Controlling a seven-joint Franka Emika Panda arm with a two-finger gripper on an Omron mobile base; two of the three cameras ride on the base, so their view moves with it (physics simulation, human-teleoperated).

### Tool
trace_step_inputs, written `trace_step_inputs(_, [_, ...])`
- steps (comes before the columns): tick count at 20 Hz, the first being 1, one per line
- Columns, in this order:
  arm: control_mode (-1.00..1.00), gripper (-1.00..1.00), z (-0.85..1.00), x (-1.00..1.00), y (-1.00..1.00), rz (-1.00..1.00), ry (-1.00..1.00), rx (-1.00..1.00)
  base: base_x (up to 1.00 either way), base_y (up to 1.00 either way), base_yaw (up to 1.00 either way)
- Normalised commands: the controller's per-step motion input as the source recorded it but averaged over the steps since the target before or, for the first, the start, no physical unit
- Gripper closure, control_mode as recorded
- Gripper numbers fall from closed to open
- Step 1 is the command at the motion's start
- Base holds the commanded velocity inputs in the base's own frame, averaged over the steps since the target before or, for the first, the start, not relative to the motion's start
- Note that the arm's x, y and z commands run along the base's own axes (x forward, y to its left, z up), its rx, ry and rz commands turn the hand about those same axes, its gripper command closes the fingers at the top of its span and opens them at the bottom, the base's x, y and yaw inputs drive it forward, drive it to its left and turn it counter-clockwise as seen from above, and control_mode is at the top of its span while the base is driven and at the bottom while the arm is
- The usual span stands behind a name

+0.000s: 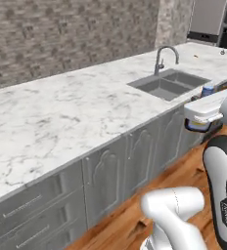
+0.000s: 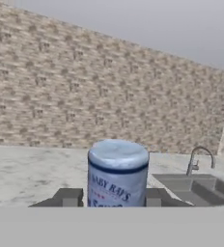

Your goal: Move the shaker and condiment bottle from the cabinet to the dining counter.

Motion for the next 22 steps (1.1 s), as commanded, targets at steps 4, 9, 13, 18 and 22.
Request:
trace_step_inputs(4, [1.00, 1.00, 0.00, 0.00, 0.00, 0.00, 0.00, 0.00, 0.00, 0.00, 0.71])
trace_step_inputs(9, [1.00, 1.00, 0.00, 0.00, 0.00, 0.00, 0.00, 0.00, 0.12, 0.00, 0.65])
trace_step_inputs(13, [1.00, 1.00, 0.00, 0.00, 0.00, 0.00, 0.00, 0.00, 0.63, 0.09, 0.29])
trace_step_inputs(18, [1.00, 1.00, 0.00, 0.00, 0.00, 0.00, 0.00, 0.00, 0.89, 0.13, 0.16])
trace_step_inputs(22, [1.00, 1.00, 0.00, 0.00, 0.00, 0.00, 0.00, 0.00, 0.69, 0.20, 0.28])
